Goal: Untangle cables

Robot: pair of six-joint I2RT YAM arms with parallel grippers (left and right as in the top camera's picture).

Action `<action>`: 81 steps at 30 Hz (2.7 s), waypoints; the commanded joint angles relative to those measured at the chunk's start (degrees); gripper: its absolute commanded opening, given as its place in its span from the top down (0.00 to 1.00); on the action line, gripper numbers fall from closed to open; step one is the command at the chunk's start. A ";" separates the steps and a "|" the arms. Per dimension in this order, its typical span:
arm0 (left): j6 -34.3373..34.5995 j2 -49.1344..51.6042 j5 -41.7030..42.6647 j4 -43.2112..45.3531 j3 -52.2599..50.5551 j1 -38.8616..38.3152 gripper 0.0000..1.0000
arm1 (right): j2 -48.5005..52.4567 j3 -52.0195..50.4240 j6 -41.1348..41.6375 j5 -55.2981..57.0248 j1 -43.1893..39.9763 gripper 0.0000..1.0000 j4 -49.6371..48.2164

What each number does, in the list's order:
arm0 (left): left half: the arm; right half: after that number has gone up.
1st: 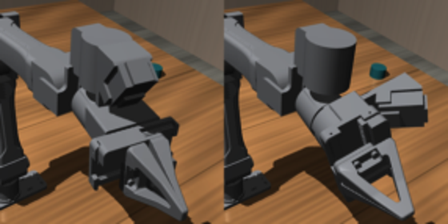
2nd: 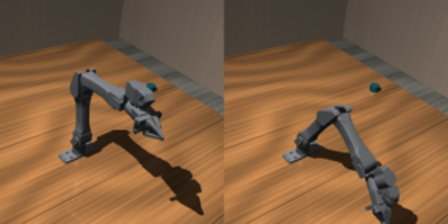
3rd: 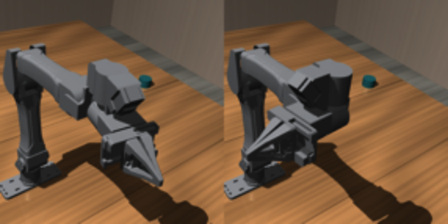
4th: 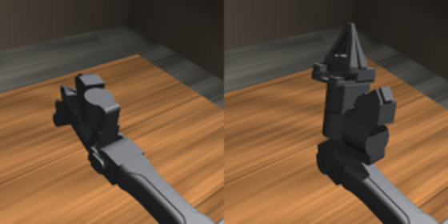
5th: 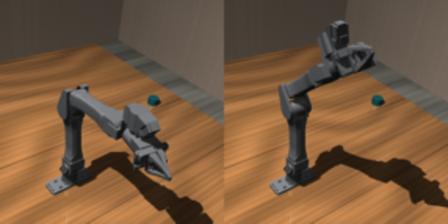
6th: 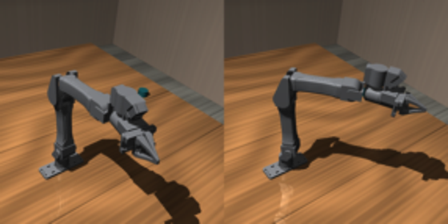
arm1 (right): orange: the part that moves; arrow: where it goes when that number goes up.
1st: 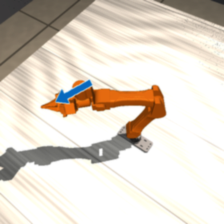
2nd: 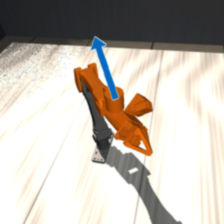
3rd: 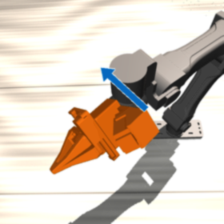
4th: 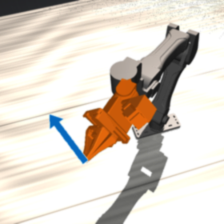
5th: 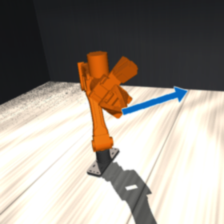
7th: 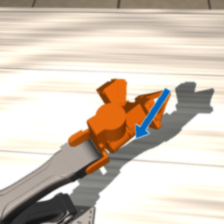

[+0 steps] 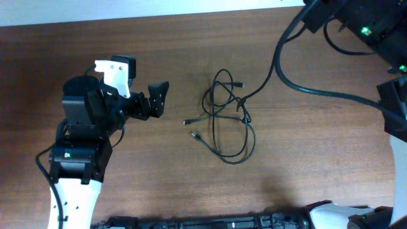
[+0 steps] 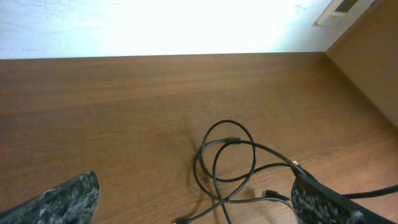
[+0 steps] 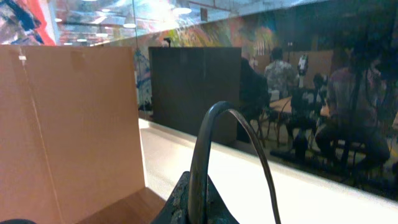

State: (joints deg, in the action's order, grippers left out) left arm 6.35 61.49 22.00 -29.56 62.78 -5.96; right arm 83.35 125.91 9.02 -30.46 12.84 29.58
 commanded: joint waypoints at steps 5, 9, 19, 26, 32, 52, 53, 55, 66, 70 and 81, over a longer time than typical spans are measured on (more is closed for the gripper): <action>0.48 -0.35 -0.42 0.09 0.00 0.22 0.01 | 2.19 0.74 1.49 5.40 -0.13 0.96 16.94; 0.48 -0.35 -0.42 0.09 0.00 0.22 0.01 | 4.28 0.74 5.25 -1.36 -0.04 0.96 23.47; 0.48 -0.35 -0.42 0.09 0.00 0.22 0.01 | 6.80 0.74 4.94 -13.77 0.72 0.96 24.09; 0.48 -0.35 -0.42 0.07 0.00 0.22 0.01 | 11.82 0.74 5.03 -11.52 0.66 0.96 25.94; 0.48 -0.35 -0.42 0.09 0.00 0.22 0.01 | 14.10 0.74 6.51 -12.90 0.66 0.96 24.11; 0.48 -0.35 -0.42 0.07 0.00 0.22 0.01 | 9.57 0.76 6.54 -10.88 -10.91 0.96 6.80; 0.48 -0.35 -0.42 0.09 0.00 0.22 0.01 | 9.57 0.76 6.54 -10.88 -12.37 0.96 6.95; 0.48 -0.35 -0.42 0.09 0.00 0.22 0.01 | 9.57 0.76 6.51 -10.88 -14.86 0.96 7.23; 0.48 -0.35 -0.42 0.09 0.00 0.22 0.01 | 9.57 0.76 6.51 -10.84 -30.56 0.96 12.13; 0.48 -0.35 -0.42 0.09 0.00 0.22 0.01 | 9.57 0.76 6.49 -7.76 -39.80 0.96 20.11; 0.48 -0.35 -0.42 0.09 0.00 0.22 0.01 | 9.57 0.76 1.29 12.50 -57.77 0.96 34.73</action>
State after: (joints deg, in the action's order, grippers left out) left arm 6.35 61.49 22.00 -29.56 62.78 -5.96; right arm 94.04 126.13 12.73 -24.97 -41.78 63.57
